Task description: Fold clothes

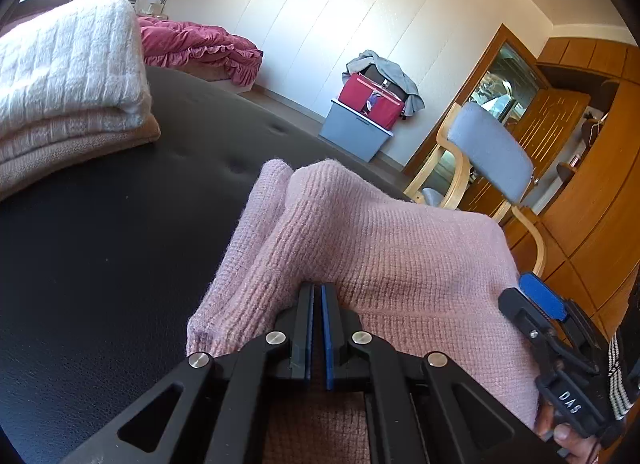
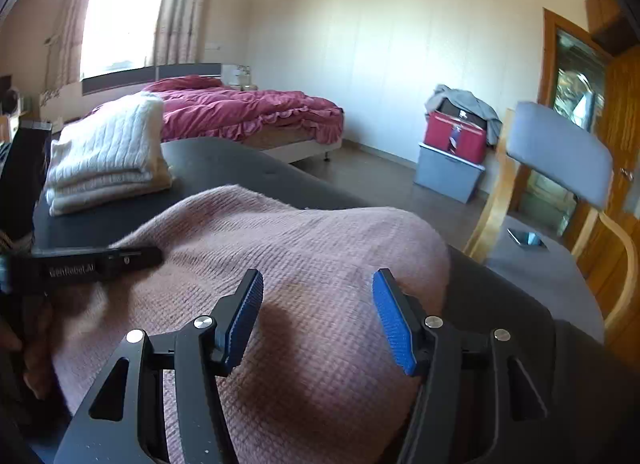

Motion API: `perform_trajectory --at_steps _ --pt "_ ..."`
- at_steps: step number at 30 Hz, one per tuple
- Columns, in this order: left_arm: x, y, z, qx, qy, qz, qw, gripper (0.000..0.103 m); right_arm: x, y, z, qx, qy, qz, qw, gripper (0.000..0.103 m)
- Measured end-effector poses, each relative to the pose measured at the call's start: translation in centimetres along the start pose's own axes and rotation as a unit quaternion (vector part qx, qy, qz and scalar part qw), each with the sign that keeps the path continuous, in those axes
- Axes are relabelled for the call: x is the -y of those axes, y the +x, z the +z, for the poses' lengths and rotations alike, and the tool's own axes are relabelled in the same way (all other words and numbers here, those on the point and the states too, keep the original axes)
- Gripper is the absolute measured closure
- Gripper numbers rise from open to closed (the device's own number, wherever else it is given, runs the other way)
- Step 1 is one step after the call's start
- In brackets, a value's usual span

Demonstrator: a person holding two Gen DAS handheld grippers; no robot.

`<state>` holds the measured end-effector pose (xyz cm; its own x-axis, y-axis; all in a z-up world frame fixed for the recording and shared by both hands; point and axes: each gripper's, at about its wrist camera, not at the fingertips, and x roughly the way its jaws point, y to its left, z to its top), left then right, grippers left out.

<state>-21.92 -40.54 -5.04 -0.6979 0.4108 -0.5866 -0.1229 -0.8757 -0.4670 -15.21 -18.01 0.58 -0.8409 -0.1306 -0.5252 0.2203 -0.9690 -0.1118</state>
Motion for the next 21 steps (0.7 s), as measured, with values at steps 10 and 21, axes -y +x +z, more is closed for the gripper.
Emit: perform_trajectory --at_steps 10,21 --pt "0.5 0.3 0.1 0.001 -0.002 -0.002 1.0 0.099 -2.8 1.2 -0.9 -0.039 -0.055 -0.033 0.997 0.043" --pt "0.4 -0.9 -0.3 -0.004 0.008 0.01 0.9999 0.1 -2.8 1.5 -1.2 -0.035 -0.065 -0.042 0.996 0.043"
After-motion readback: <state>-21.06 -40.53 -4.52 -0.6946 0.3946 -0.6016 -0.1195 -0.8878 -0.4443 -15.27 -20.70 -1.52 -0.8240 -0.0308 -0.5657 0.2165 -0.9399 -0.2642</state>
